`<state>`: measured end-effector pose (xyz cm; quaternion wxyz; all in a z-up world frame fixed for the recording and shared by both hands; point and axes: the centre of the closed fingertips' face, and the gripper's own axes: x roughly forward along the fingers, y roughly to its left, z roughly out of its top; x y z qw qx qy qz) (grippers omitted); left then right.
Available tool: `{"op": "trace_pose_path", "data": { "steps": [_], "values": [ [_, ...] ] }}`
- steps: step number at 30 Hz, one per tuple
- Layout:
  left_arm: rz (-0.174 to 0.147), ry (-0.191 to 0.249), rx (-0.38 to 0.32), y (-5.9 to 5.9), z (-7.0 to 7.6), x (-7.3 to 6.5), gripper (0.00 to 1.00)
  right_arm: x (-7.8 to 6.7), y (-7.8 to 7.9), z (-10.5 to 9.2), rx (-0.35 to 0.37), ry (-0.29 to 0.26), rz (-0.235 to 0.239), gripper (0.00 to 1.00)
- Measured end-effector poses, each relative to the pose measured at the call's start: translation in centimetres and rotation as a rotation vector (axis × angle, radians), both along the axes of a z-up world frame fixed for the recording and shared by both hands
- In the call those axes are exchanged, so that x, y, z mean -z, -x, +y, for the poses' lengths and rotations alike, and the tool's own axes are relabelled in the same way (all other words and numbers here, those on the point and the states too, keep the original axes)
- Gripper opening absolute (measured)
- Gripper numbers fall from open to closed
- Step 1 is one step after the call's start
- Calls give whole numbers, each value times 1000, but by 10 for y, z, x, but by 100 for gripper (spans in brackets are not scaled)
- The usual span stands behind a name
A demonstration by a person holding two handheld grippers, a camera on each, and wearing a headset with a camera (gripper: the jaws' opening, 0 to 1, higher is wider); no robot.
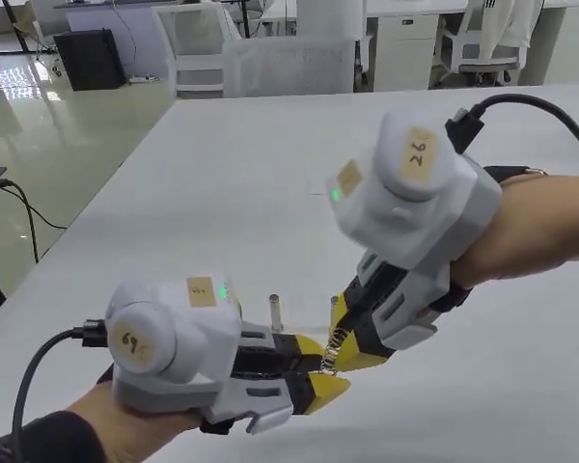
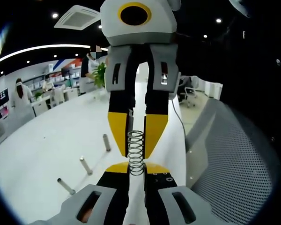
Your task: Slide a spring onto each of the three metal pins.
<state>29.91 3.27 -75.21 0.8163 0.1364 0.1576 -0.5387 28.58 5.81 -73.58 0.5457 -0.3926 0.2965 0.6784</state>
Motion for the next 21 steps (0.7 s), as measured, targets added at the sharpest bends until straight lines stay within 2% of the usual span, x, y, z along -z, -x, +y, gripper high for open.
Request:
{"op": "trace_pose_path", "data": {
  "steps": [15, 21],
  "values": [
    [7, 3, 6, 1, -1, 0, 3, -1, 2, 2, -5, 8, -4, 7],
    [16, 5, 3, 1, -2, 1, 8, 0, -1, 1, -1, 14, -10, 7]
  ]
}}
